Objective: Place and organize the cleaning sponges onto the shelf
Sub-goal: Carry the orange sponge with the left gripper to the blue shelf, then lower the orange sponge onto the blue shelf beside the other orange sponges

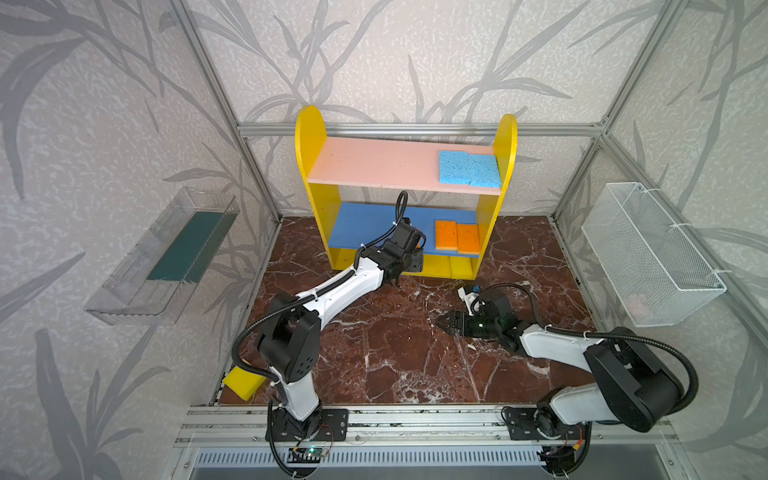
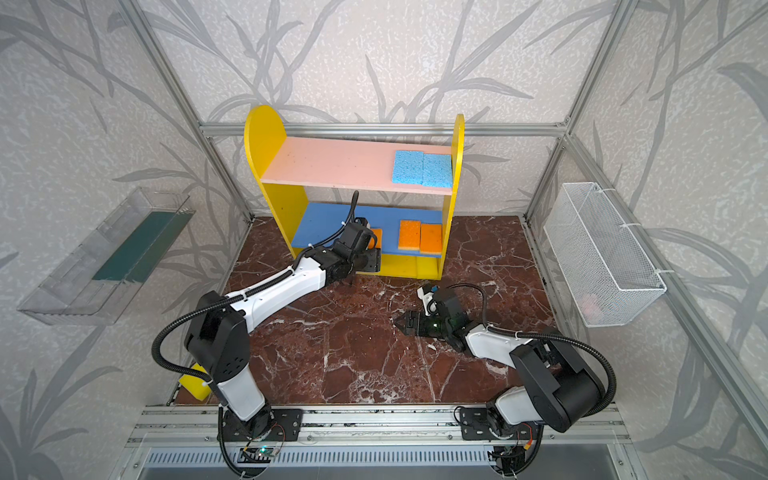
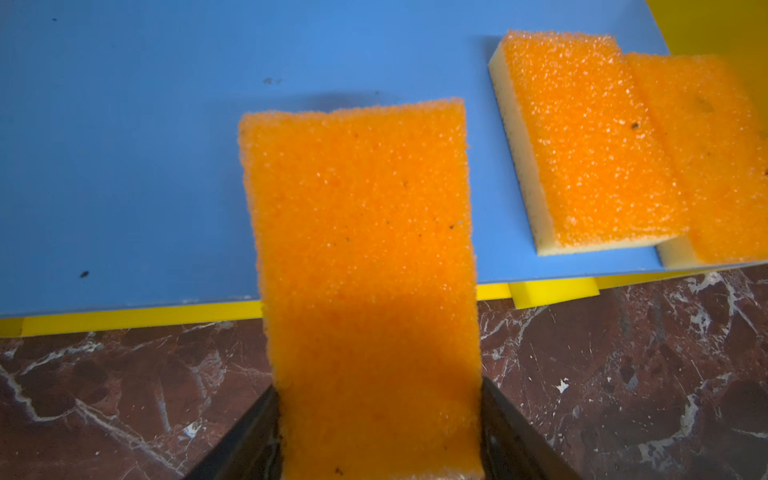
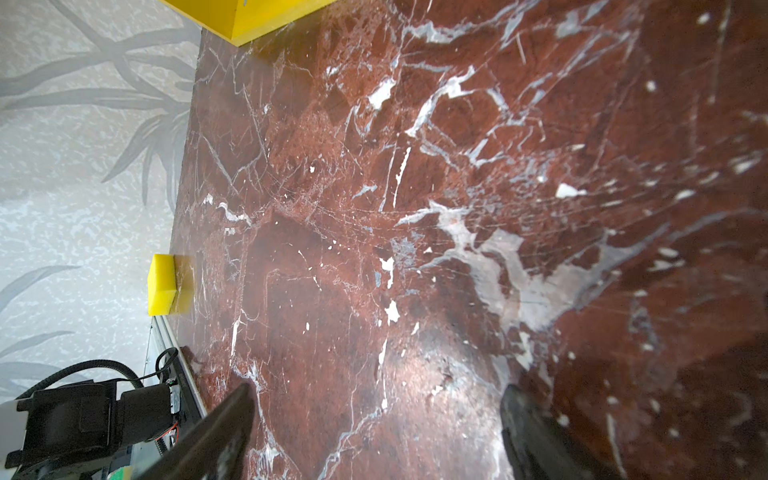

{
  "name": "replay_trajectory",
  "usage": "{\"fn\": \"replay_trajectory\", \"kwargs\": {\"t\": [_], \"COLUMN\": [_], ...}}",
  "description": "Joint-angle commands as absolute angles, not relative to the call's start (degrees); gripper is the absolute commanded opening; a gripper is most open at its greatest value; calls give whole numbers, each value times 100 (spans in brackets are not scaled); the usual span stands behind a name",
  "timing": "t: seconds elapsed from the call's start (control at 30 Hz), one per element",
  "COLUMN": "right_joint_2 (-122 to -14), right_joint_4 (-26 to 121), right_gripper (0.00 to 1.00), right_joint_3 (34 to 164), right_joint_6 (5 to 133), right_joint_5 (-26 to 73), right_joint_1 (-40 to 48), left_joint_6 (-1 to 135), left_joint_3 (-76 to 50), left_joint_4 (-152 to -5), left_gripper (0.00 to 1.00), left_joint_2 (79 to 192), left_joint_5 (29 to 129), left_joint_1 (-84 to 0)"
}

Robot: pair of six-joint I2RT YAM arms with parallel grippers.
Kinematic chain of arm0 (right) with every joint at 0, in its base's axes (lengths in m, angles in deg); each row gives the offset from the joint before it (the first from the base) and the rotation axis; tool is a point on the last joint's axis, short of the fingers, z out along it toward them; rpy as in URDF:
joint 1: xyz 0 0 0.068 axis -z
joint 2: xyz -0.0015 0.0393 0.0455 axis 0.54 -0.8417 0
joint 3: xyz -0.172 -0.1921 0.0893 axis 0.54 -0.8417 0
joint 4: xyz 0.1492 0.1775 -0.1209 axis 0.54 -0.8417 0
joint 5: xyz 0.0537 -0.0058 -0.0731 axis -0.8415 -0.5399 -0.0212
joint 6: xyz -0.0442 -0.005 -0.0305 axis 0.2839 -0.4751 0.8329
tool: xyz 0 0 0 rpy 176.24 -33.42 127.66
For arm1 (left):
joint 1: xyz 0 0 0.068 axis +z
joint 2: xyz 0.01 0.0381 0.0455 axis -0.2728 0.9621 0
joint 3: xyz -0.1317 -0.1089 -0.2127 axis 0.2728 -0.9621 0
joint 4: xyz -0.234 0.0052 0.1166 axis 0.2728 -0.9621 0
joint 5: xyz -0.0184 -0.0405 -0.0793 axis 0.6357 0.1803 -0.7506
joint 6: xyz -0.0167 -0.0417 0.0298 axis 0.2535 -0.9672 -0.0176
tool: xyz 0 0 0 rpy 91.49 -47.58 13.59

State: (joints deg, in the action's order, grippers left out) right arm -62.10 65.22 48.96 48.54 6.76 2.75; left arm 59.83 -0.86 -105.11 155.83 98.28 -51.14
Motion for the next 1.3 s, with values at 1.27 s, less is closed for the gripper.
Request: {"fn": "replay_trajectory", "kwargs": {"t": [1.27], "right_joint_2": [-6741], "right_joint_4": [6976], "right_gripper": [90], "right_joint_3": [4926], "right_joint_6": [4626], "right_joint_5": [205], "right_joint_1": [299], "left_joint_6": [6237], "left_joint_3": [2236], "left_joint_4": [-10823], "left_gripper": [69], "left_joint_2": [17415], "left_joint_5": [9382], "left_joint_1": [-4825]}}
